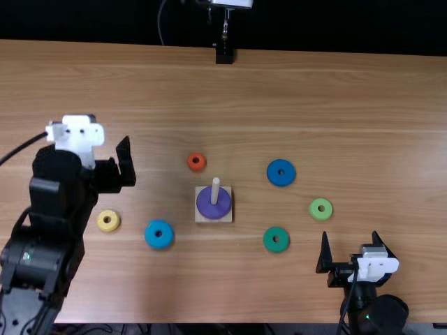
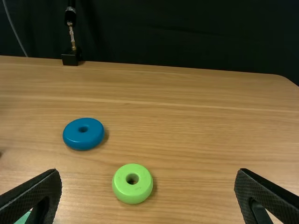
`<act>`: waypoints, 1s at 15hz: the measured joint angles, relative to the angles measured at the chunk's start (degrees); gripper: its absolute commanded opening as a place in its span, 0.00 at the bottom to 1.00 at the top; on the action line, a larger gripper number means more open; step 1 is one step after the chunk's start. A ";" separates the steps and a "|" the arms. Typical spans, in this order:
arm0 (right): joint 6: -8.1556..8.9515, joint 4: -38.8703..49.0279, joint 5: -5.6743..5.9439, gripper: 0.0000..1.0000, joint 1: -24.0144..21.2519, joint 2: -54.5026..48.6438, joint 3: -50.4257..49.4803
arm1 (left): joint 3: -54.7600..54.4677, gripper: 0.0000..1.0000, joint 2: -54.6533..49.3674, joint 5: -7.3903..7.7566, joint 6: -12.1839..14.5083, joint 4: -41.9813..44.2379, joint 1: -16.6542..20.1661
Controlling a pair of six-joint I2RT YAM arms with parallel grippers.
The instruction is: Build the Hanoi tower: stack the rings onto the peg from bottom to top in this color order: purple, dark blue, light blue, dark green, light green, yellow, orange.
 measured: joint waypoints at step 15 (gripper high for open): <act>0.02 0.04 -0.02 1.00 0.00 0.00 0.02 | -45.46 1.00 -50.16 -1.16 0.17 4.96 7.69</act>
